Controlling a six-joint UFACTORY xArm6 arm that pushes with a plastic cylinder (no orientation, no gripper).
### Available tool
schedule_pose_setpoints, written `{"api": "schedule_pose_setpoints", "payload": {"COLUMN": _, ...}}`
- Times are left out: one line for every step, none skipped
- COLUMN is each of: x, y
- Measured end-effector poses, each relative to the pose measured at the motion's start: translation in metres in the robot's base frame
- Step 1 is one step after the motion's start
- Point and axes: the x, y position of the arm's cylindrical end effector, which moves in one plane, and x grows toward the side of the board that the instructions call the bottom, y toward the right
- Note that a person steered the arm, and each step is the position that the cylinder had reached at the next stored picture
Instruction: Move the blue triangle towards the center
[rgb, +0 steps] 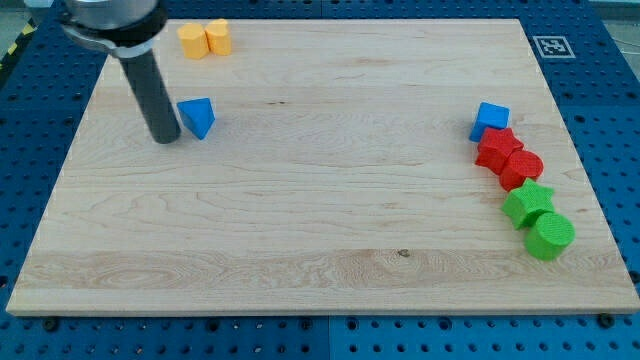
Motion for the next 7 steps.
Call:
{"api": "schedule_pose_setpoints", "payload": {"x": -0.016, "y": 0.014}}
{"api": "schedule_pose_setpoints", "payload": {"x": -0.016, "y": 0.044}}
{"api": "schedule_pose_setpoints", "payload": {"x": -0.016, "y": 0.056}}
{"api": "schedule_pose_setpoints", "payload": {"x": -0.019, "y": 0.056}}
{"api": "schedule_pose_setpoints", "payload": {"x": -0.021, "y": 0.056}}
{"api": "schedule_pose_setpoints", "payload": {"x": -0.027, "y": 0.056}}
{"api": "schedule_pose_setpoints", "payload": {"x": -0.035, "y": 0.061}}
